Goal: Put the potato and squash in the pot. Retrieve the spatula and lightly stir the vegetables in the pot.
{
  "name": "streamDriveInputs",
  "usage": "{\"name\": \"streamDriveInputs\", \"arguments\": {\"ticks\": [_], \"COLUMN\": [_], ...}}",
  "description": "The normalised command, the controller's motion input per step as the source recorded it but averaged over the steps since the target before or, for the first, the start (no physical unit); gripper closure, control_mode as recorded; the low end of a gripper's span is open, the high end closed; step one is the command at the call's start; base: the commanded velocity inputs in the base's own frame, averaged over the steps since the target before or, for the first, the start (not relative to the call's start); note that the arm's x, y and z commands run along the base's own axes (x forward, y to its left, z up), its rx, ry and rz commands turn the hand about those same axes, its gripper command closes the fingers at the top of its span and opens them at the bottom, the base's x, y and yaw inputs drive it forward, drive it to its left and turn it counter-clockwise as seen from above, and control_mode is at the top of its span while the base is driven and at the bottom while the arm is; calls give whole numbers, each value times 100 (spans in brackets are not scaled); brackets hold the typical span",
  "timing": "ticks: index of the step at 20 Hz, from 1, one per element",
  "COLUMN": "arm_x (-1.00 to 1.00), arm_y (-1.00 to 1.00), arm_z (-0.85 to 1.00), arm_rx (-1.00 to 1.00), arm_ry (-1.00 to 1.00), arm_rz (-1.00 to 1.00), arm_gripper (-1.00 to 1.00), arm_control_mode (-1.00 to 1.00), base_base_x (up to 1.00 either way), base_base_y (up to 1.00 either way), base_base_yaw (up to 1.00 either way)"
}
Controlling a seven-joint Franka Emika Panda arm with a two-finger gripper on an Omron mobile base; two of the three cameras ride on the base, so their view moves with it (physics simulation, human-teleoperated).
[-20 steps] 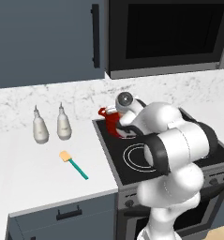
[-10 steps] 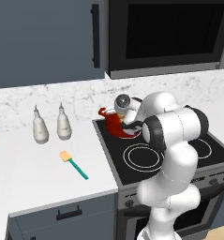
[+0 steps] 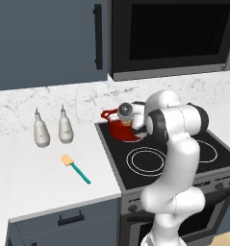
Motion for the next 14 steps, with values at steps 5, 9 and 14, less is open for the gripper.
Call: {"name": "streamDriveInputs", "arguments": {"ticks": [5, 9, 14], "arm_x": [18, 31, -21], "arm_y": [-27, -29, -41], "arm_z": [-19, -4, 21], "arm_rx": [0, 0, 7], "arm_ry": [0, 0, 0], "arm_rz": [-5, -5, -2], "arm_gripper": [-100, -100, -100], "arm_control_mode": [-100, -100, -100], "base_base_x": [0, 0, 0], "base_base_y": [0, 0, 0], "base_base_yaw": [0, 0, 0]}}
